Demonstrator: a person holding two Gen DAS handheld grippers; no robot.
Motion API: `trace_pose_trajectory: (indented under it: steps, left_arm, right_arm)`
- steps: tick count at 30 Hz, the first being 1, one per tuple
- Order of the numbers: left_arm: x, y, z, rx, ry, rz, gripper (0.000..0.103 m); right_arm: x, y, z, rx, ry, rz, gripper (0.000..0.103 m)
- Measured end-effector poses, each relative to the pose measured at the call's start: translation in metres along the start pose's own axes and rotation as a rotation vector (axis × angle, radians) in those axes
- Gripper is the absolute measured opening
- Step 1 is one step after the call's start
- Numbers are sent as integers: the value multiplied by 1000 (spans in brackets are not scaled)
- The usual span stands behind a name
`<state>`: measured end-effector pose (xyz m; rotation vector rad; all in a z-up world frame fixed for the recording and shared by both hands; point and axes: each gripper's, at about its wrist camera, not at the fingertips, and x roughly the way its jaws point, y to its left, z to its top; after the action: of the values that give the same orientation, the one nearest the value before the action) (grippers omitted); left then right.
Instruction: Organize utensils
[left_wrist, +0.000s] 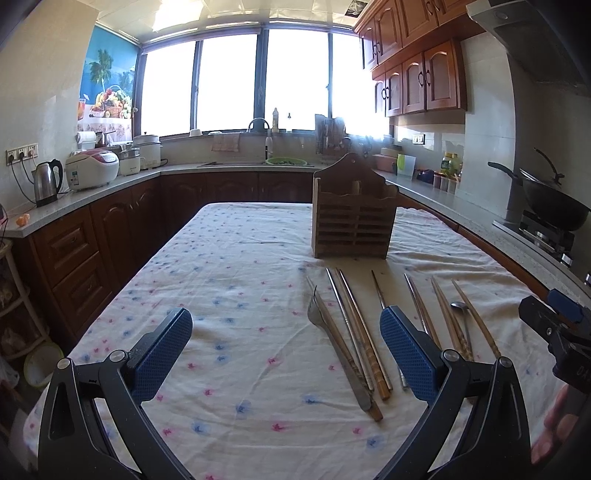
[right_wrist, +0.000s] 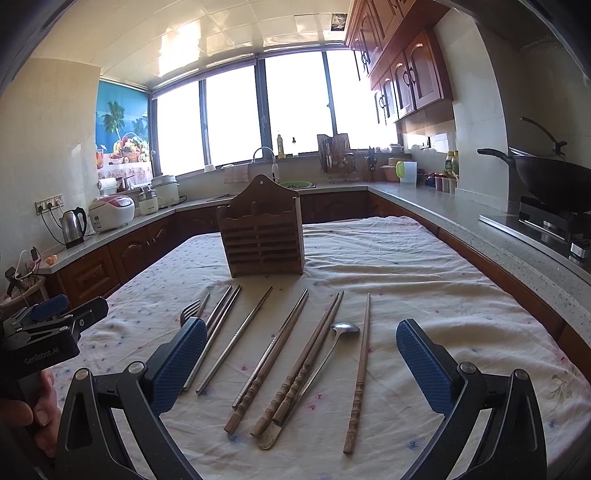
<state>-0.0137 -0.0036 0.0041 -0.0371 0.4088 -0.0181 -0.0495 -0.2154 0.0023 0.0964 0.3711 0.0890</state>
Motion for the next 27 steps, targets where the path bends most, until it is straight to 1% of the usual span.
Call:
trace_pose_trajectory:
  steps: [27]
  left_arm:
    - [8, 0, 0, -3, 24, -15, 103]
  right_arm:
    - [2, 1, -1, 18, 13, 13, 103]
